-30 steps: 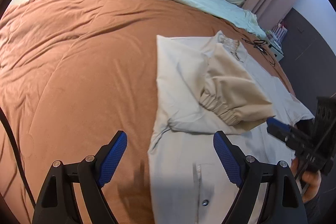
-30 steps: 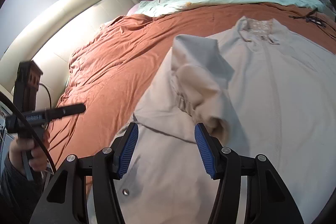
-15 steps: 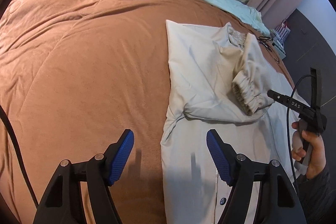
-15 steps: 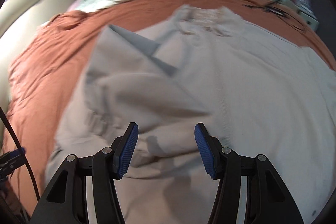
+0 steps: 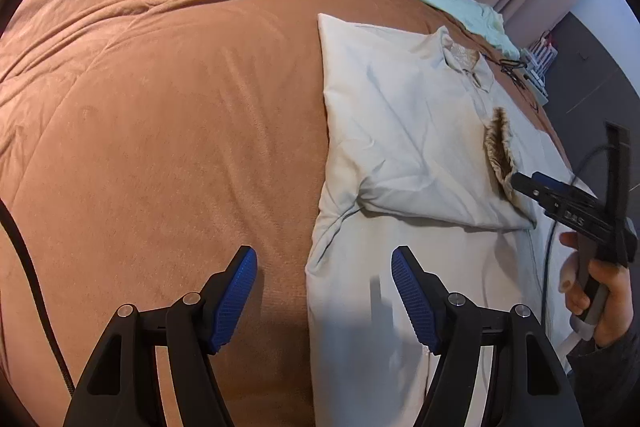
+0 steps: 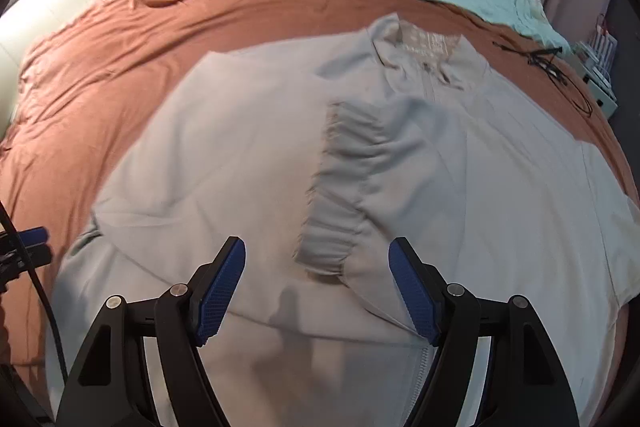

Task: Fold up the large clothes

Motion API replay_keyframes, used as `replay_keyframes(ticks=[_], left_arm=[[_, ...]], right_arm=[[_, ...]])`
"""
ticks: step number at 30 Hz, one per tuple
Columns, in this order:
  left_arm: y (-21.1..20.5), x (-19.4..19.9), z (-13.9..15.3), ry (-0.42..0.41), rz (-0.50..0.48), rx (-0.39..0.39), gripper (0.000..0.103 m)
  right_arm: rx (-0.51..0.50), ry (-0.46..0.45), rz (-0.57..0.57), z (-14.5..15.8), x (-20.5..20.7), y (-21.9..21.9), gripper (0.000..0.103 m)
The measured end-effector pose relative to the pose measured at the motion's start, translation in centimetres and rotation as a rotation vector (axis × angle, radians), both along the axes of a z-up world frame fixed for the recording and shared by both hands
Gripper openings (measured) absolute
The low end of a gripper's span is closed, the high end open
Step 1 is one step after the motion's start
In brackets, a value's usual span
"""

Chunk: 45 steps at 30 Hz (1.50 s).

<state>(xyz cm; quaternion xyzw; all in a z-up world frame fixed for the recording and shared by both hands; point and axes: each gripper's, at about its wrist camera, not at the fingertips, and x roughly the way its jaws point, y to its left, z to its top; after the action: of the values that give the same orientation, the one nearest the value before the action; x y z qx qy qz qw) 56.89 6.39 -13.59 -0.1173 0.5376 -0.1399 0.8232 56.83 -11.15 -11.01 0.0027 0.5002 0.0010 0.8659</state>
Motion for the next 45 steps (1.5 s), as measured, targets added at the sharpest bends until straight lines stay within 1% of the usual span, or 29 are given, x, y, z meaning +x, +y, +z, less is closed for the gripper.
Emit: replay_keyframes(ticks=[1, 2, 4, 6, 8, 9, 10, 12, 13, 14, 15, 18, 20, 21, 24, 26, 28, 29, 30, 32, 33, 34, 35, 36, 40, 42, 43, 44, 45], left_arm=[[0.1, 0.0, -0.1, 0.002, 0.001, 0.003, 0.072], [0.3, 0.0, -0.2, 0.003, 0.002, 0.006, 0.072], [0.4, 0.2, -0.4, 0.006, 0.005, 0.016, 0.072], [0.4, 0.5, -0.8, 0.01, 0.003, 0.023, 0.072], [0.2, 0.8, -1.1, 0.017, 0.002, 0.024, 0.072], [-0.1, 1.0, -1.3, 0.018, 0.0, 0.021, 0.071], [-0.4, 1.1, -1.3, 0.019, -0.005, 0.019, 0.071], [-1.1, 1.3, -1.4, 0.018, -0.02, 0.025, 0.07], [-1.5, 1.4, -1.4, 0.016, -0.028, 0.033, 0.07], [-2.0, 1.4, -1.4, 0.013, -0.037, 0.044, 0.069], [-2.4, 1.5, -1.5, 0.01, -0.045, 0.057, 0.069], [-3.4, 2.0, -1.7, 0.007, -0.064, 0.097, 0.06], [-3.8, 2.3, -2.1, 0.011, -0.065, 0.118, 0.052], [-4.0, 2.5, -2.3, 0.015, -0.065, 0.127, 0.051], [-4.3, 3.1, -2.8, 0.021, -0.058, 0.151, 0.045], [-4.5, 3.3, -3.1, 0.024, -0.05, 0.172, 0.036], [-4.4, 3.5, -3.3, 0.023, -0.041, 0.177, 0.035], [-4.3, 3.5, -3.3, 0.024, -0.038, 0.167, 0.035], [-4.2, 3.6, -3.3, 0.026, -0.036, 0.159, 0.035], [-4.2, 3.5, -3.2, 0.025, -0.034, 0.164, 0.035], [-4.3, 3.5, -3.2, 0.024, -0.035, 0.165, 0.035], [-4.3, 3.5, -3.2, 0.024, -0.035, 0.167, 0.035], [-4.3, 3.4, -3.2, 0.023, -0.035, 0.168, 0.035], [-4.4, 3.4, -3.2, 0.023, -0.035, 0.17, 0.035], [-4.6, 3.4, -3.2, 0.019, -0.03, 0.174, 0.035], [-4.7, 3.4, -3.2, 0.014, -0.029, 0.181, 0.035], [-4.7, 3.4, -3.3, 0.012, -0.028, 0.185, 0.035], [-4.8, 3.5, -3.3, 0.011, -0.028, 0.188, 0.035], [-4.8, 3.6, -3.3, 0.009, -0.03, 0.191, 0.035]], right_arm=[[-0.009, 0.023, -0.047, -1.0, 0.7, -0.7, 0.073], [-0.011, 0.036, -0.071, -1.5, 1.3, -1.2, 0.073], [-0.009, 0.069, -0.096, -2.9, 2.4, -1.8, 0.073], [-0.02, 0.088, -0.078, -3.8, 3.3, -1.4, 0.073], [-0.066, 0.093, -0.033, -4.3, 4.0, -0.6, 0.073], [-0.078, 0.088, -0.017, -4.3, 4.0, -0.4, 0.071], [-0.074, 0.082, 0.005, -4.2, 4.0, -0.3, 0.058], [-0.069, 0.09, 0.03, -3.9, 3.9, -0.4, 0.043], [-0.076, 0.085, 0.03, -3.7, 3.8, -0.5, 0.032], [-0.082, 0.079, 0.03, -3.5, 3.9, -0.7, 0.031], [-0.073, 0.075, 0.032, -3.2, 3.7, -1.0, 0.03], [-0.054, 0.047, 0.024, -2.0, 2.8, -2.8, 0.03], [-0.038, 0.026, 0.004, -1.1, 1.9, -4.6, 0.03], [-0.031, 0.019, -0.005, -0.8, 1.5, -5.4, 0.03], [-0.016, -0.006, -0.056, 0.4, 0.0, -8.7, 0.03], [-0.014, -0.016, -0.103, 0.9, -1.0, -11.4, 0.03], [-0.004, -0.017, -0.157, 1.0, -2.0, -13.8, 0.031], [0.024, -0.016, -0.187, 0.9, -2.5, -15.2, 0.034], [0.036, -0.015, -0.213, 0.8, -2.9, -16.1, 0.039], [0.06, -0.02, -0.259, 0.6, -4.0, -17.9, 0.041], [0.099, -0.023, -0.263, 0.5, -4.4, -18.5, 0.049], [0.138, -0.027, -0.269, 0.3, -4.9, -18.9, 0.064], [0.161, -0.033, -0.281, 0.1, -5.5, -19.3, 0.067], [0.174, -0.032, -0.289, -0.2, -6.0, -19.7, 0.067], [0.23, 0.029, -0.286, -2.8, -6.2, -20.4, 0.067], [0.276, 0.039, -0.294, -4.2, -5.9, -20.8, 0.066], [0.299, 0.038, -0.298, -4.4, -5.5, -20.8, 0.055], [0.319, 0.045, -0.298, -4.8, -5.0, -21.0, 0.046], [0.338, 0.052, -0.296, -5.1, -4.1, -21.4, 0.034]])
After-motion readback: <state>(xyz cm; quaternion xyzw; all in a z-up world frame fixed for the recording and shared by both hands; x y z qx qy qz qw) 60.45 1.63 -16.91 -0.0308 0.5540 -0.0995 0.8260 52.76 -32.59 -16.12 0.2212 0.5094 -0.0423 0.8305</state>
